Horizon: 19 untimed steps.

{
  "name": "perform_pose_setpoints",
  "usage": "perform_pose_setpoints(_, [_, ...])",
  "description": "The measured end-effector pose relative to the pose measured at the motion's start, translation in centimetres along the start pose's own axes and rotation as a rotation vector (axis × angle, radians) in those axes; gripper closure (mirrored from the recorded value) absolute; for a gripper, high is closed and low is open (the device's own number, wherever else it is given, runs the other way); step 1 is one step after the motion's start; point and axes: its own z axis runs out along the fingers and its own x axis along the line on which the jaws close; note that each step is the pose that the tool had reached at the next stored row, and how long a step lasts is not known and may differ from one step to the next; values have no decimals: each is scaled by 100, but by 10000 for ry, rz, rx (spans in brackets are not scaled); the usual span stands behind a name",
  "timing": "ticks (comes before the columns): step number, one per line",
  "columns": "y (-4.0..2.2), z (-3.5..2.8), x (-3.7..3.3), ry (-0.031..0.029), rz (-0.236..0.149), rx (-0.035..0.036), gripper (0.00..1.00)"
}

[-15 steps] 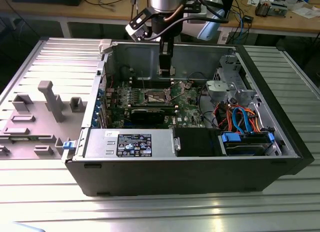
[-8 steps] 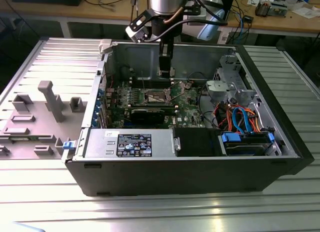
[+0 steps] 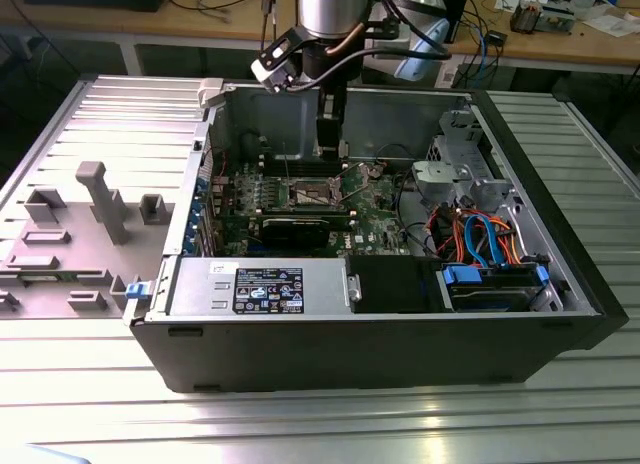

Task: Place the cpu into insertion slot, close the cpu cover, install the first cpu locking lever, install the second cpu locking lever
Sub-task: 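Place the cpu into insertion slot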

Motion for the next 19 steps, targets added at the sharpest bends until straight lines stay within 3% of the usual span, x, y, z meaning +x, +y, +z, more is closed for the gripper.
perform_pose_setpoints(6, [-103, 77, -18, 12, -89, -18, 46])
perform_pose_setpoints(13, [-105, 80, -19, 13, -96, -22, 46])
perform_pose_setpoints(14, [-107, 84, -19, 20, -106, -48, 46])
perform_pose_setpoints(16, [-108, 103, -18, 59, -242, -217, 46])
perform_pose_setpoints(19, [-123, 119, -21, 87, -306, -355, 46])
